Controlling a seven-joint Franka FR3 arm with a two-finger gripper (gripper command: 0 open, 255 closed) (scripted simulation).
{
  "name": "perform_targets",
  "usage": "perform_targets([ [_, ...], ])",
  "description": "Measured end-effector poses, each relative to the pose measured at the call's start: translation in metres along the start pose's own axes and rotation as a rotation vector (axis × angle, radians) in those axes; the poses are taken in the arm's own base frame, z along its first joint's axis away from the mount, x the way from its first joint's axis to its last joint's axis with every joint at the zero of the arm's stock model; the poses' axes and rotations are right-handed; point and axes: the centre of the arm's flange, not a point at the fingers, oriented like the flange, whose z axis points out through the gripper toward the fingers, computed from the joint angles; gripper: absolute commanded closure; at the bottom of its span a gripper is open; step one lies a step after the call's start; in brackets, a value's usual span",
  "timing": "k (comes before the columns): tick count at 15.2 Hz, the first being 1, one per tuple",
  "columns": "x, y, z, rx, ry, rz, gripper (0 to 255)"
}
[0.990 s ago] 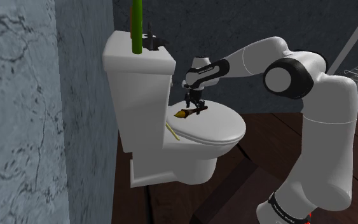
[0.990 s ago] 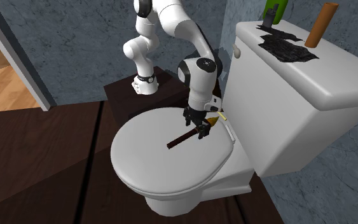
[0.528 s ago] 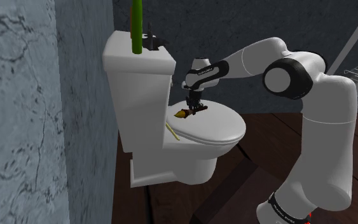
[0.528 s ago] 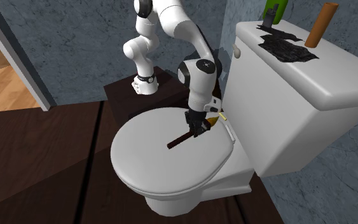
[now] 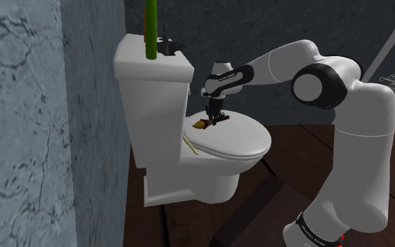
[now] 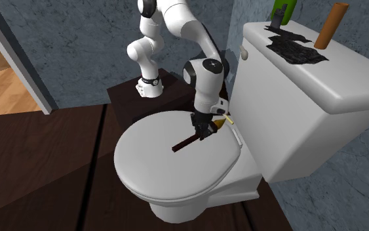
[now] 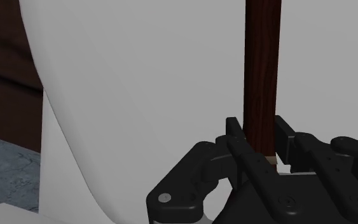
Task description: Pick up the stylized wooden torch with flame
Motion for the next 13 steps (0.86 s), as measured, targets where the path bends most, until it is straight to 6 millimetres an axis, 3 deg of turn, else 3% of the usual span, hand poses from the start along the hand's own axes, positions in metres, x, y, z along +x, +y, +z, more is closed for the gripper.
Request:
perform_targets([
  [13,-0.004,-0.001,-0.066,0.000,0.000,0.000,255],
])
